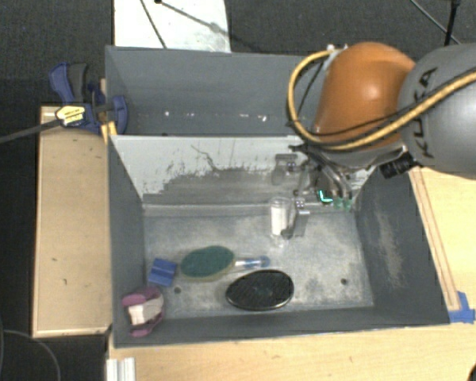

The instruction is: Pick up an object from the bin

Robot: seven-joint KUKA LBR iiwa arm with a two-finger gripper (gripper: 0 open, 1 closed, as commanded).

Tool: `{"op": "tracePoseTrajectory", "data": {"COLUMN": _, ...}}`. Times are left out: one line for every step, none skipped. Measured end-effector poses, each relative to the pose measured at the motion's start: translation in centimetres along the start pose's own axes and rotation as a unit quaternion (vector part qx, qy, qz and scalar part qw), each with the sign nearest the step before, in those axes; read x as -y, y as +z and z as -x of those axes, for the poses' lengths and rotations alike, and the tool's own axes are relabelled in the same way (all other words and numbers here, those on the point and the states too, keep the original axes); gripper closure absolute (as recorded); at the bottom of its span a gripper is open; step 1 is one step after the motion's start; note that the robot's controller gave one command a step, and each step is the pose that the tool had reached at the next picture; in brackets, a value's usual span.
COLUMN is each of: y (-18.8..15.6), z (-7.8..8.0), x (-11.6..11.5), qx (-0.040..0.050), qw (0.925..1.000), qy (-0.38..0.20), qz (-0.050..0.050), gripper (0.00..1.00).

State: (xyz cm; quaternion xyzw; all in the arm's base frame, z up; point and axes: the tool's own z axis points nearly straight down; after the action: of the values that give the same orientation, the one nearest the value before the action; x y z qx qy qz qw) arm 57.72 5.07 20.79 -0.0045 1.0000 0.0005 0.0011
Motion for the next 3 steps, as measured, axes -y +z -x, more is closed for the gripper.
{"op": "tracePoseTrajectory", "data": {"y": 12.7, "z": -9.5, "x": 1.1, "qx": -0.0077, "qw": 0.9973, "qy": -0.073, "qz": -0.001, "gripper": 0.0}}
{"op": "tracePoseTrajectory", "data": {"y": 13.1, "z": -9.6, "x": 0.2, "qx": 0.005, "qw": 0.9909, "qy": -0.135, "qz": -0.002, "gripper": 0.0}}
{"op": "tracePoseTrajectory", "data": {"y": 13.3, "z": -9.8, "x": 0.0, "qx": 0.0045, "qw": 0.9911, "qy": -0.133, "qz": -0.001, "gripper": 1.0}}
